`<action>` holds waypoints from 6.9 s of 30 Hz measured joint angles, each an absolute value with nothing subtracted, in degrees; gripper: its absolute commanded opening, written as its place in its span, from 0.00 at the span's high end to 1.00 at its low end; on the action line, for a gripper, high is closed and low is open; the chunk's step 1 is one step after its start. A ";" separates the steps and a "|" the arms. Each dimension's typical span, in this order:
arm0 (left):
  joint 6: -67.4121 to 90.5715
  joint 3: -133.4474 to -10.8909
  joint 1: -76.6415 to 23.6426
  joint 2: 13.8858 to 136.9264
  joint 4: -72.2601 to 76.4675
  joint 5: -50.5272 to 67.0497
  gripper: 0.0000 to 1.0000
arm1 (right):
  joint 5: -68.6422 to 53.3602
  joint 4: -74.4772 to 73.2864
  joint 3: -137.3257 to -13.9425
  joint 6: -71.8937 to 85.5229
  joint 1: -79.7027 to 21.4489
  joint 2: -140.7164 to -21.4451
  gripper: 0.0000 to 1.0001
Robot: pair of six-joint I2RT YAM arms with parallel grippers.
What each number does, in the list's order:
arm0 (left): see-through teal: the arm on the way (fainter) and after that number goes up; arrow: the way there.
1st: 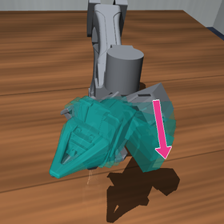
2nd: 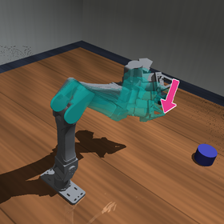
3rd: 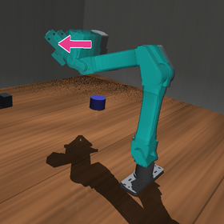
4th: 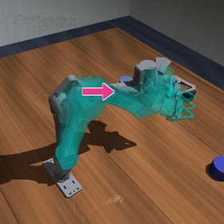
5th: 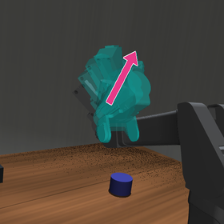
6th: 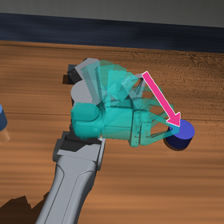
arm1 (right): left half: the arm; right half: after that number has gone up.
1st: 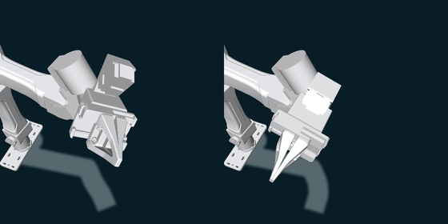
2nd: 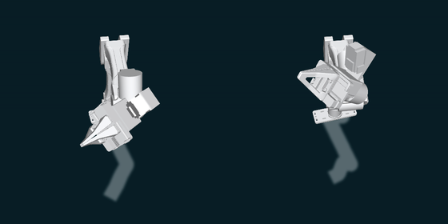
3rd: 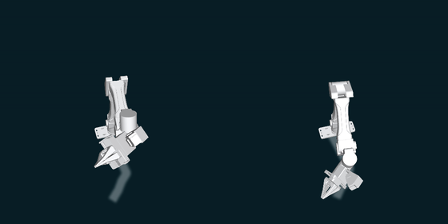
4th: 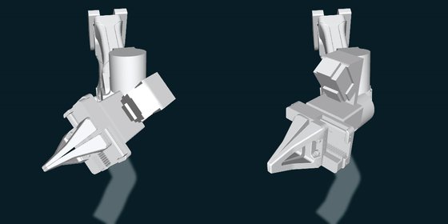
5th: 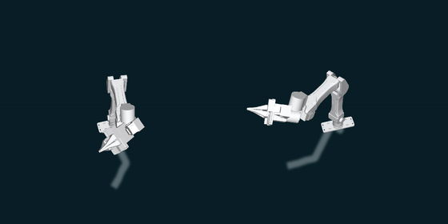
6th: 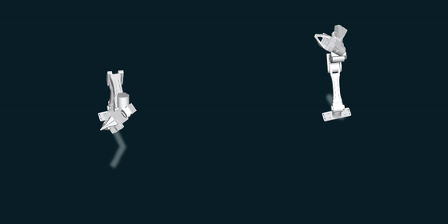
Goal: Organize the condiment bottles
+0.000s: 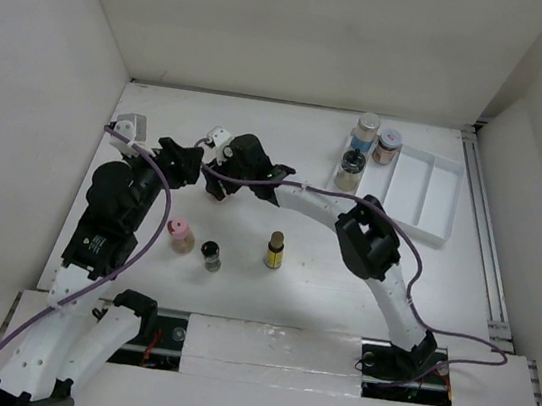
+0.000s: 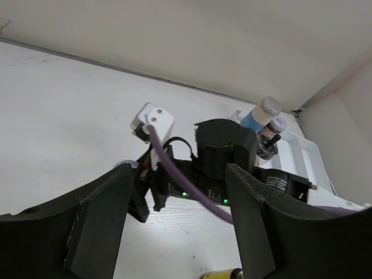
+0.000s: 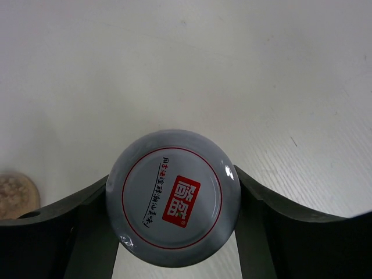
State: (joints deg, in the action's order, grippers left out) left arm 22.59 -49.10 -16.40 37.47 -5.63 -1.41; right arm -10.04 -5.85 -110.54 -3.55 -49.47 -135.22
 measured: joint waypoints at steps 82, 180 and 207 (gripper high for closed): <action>30.89 -50.22 -16.40 37.58 -10.74 -15.31 0.33 | -13.54 10.15 -74.04 0.43 -39.27 -92.42 0.34; 24.23 -51.00 -16.40 45.63 -6.28 2.28 0.14 | 0.62 4.43 -67.94 5.91 -0.01 -94.17 0.45; 23.62 -51.00 -16.40 43.90 -5.85 3.01 0.33 | -14.87 6.68 -45.78 -0.45 -50.30 -74.26 0.14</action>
